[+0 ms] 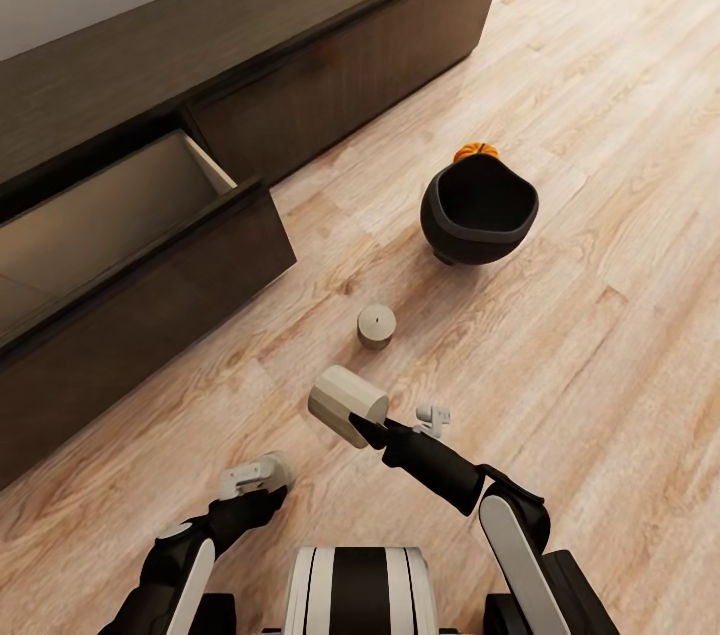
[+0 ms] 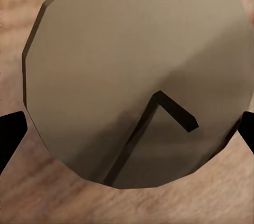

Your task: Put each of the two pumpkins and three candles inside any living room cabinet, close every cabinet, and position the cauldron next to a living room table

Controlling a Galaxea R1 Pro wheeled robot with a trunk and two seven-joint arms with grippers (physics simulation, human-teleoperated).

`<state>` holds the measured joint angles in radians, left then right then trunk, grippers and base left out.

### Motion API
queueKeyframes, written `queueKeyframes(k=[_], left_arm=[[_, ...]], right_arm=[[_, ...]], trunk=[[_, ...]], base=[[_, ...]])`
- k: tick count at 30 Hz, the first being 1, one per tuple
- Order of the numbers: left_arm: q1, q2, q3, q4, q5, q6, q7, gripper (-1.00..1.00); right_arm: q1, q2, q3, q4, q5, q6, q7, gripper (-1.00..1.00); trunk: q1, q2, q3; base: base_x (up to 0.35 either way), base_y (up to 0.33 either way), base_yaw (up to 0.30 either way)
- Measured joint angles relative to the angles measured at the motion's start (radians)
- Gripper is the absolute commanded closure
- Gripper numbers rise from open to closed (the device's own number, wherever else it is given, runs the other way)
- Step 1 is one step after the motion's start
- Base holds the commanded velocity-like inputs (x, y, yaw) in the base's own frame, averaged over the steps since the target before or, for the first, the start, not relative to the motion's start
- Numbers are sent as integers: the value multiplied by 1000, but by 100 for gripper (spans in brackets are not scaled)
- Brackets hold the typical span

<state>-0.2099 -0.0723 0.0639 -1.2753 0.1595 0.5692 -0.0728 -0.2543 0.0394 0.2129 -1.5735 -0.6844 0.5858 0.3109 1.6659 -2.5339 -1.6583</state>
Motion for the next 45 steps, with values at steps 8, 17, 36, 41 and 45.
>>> queueKeyframes(k=[8,17,36,41,45], left_arm=[[0,0,1,0,6,-2,3,100],[0,1,3,0,8,-2,5,100],[0,0,11,1,11,4,4,100],[0,0,10,1,11,6,5,100],[0,0,8,0,11,11,6,100]], right_arm=[[0,0,0,0,0,0,0,100],[1,0,0,0,0,0,0,100],[0,-1,0,0,-1,0,0,100],[0,-2,-1,0,0,2,0,100],[0,-1,-2,1,1,7,-8,100]], trunk=[[0,0,0],[0,0,0],[-2,1,19],[-5,2,39],[-6,3,54]], base=[[0,0,0],[0,0,0],[0,0,0],[0,0,0],[0,0,0]])
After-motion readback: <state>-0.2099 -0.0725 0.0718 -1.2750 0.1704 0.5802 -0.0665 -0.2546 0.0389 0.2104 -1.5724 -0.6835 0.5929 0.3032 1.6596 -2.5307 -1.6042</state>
